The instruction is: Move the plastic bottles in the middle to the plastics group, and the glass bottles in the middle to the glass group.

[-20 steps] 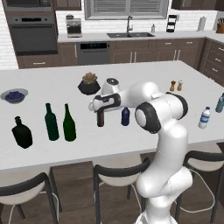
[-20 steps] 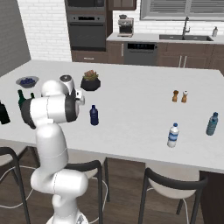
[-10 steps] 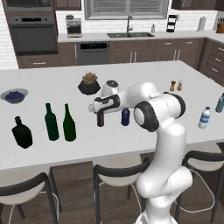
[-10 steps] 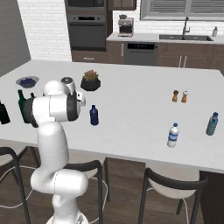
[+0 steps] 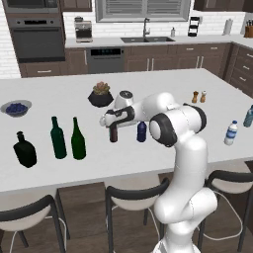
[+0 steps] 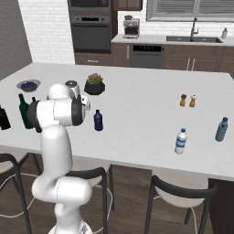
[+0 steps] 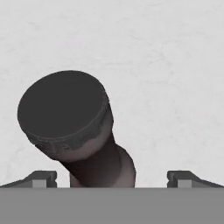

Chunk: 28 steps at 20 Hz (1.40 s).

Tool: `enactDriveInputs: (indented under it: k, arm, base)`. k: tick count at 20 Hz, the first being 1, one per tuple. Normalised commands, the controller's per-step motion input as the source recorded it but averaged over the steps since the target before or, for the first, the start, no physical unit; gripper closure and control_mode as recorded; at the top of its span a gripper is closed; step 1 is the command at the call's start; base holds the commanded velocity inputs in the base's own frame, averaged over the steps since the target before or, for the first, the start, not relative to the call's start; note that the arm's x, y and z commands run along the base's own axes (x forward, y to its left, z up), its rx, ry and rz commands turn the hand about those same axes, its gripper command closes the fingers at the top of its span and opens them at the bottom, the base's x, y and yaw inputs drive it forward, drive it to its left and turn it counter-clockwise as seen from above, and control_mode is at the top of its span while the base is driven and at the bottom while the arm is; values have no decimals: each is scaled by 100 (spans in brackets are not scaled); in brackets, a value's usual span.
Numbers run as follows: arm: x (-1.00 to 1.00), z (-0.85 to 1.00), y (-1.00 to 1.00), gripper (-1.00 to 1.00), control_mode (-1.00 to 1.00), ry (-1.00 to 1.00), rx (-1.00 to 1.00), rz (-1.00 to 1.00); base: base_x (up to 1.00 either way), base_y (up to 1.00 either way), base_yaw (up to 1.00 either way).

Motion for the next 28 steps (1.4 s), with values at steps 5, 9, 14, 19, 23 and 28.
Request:
enactDriveInputs:
  k: [5, 9, 14, 19, 23, 28]
  arm:
    - [0, -2, 10, -100, -100, 0, 0, 4]
    - [0, 0, 1, -100, -100, 0, 0, 5]
    - [0, 0, 0, 100, -100, 0, 0, 0]
    - [-21, 0, 5, 100, -100, -1, 1, 2]
    - [-39, 10, 52, 100, -100, -8, 3, 16]
    - [-4, 5, 56, 100, -100, -15, 4, 22]
  base:
    - [0, 0, 0]
    - [0, 0, 0]
    - [0, 0, 0]
    - [0, 0, 0]
    - [0, 0, 0]
    - [0, 0, 0]
